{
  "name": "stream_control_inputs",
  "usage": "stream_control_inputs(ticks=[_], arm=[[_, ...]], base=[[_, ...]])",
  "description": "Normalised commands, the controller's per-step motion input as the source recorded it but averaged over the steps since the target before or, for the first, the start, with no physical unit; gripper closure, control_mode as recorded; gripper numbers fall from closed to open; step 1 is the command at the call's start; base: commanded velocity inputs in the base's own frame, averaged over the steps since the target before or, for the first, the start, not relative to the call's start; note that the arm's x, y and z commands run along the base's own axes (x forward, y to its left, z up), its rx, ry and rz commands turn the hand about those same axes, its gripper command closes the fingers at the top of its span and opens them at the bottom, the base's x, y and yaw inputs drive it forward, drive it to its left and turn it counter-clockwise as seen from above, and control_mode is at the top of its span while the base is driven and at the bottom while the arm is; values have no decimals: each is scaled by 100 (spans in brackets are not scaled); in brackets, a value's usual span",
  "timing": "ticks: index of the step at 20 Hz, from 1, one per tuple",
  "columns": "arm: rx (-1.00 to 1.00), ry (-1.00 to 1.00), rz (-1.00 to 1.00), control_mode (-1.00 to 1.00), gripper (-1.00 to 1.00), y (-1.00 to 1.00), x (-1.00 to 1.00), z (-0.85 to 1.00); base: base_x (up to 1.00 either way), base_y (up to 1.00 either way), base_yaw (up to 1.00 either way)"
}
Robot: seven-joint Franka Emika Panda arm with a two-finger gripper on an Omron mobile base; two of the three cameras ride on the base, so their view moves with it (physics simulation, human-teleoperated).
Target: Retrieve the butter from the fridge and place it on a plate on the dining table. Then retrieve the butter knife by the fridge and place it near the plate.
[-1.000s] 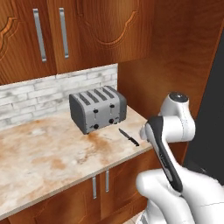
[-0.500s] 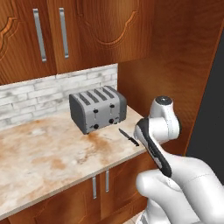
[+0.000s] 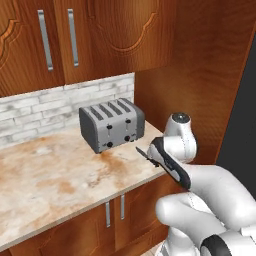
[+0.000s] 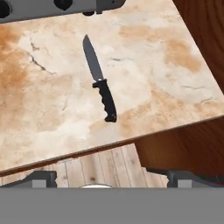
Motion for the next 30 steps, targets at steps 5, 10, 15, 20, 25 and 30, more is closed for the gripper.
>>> stream_control_inputs(ticks=[5, 10, 15, 20, 25, 30], arm=[[-3, 0, 1, -100, -100, 15, 74, -28], [-1, 1, 1, -100, -100, 0, 67, -31], [0, 4, 6, -100, -100, 0, 26, -48], [-4, 5, 3, -100, -100, 0, 0, -49], [0, 0, 6, -100, -100, 0, 16, -22], [0, 5, 1, -100, -100, 0, 19, -29]], base=[[0, 0, 0], [0, 0, 0], [0, 0, 0], [0, 0, 0], [0, 0, 0], [0, 0, 0]])
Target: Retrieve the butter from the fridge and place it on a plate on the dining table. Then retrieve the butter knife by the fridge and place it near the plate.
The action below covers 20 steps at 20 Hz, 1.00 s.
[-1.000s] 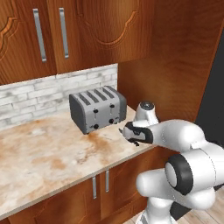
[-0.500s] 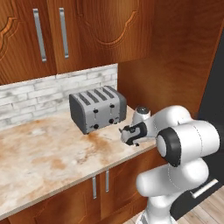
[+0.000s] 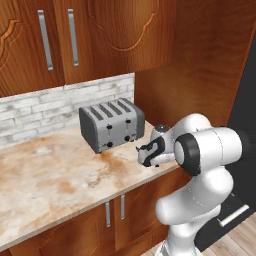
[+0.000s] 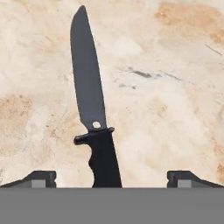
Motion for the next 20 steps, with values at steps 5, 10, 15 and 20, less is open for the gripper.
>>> stream_control_inputs(ticks=[5, 10, 15, 20], arm=[[1, 7, 0, -100, 100, 3, 6, -27], [0, 5, 0, -100, 100, 5, 1, -20], [0, 0, -2, -100, 100, 10, -2, 0], [7, 0, -9, -100, 100, 2, -4, 5]], base=[[0, 0, 0], [0, 0, 0], [0, 0, 0], [0, 0, 0]])
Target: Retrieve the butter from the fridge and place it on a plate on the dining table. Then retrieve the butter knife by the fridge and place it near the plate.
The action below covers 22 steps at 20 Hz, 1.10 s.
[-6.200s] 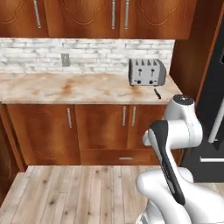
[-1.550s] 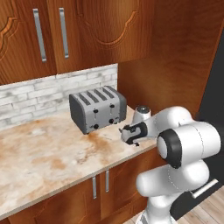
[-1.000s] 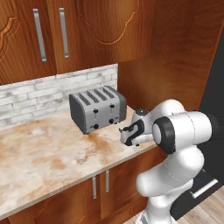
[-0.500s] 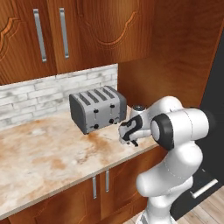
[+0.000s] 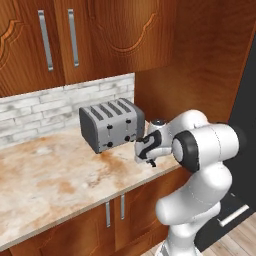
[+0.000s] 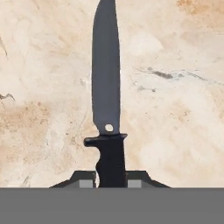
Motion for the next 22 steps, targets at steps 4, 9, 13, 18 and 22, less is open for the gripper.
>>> stream_control_inputs(ticks=[4, 9, 13, 18, 22], arm=[[9, 0, -14, -100, 100, 0, -56, 53], [1, 0, -3, -100, 100, 0, -79, 89], [0, 0, -2, -100, 100, 0, -83, 92], [-6, 0, -6, -100, 100, -1, -45, 73], [-2, -4, -5, -100, 100, -15, -47, 35]], base=[[0, 0, 0], [0, 0, 0], [0, 0, 0], [0, 0, 0], [0, 0, 0]])
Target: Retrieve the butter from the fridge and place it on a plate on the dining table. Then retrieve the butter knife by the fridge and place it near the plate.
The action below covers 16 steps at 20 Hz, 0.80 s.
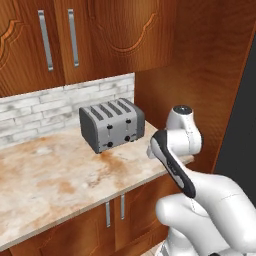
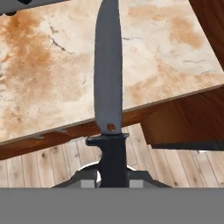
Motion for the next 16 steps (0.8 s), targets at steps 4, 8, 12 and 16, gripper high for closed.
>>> stream_control_inputs(ticks=[4, 8, 12, 16], arm=[[0, 0, -3, -100, 100, -17, -40, 45], [0, 6, -2, -100, 100, -11, -33, 41], [0, 10, 0, -100, 100, -1, -10, 5], [0, 0, 0, -100, 100, 0, 0, 0]], base=[[0, 0, 0], [0, 0, 0], [0, 0, 0], [0, 0, 0]])
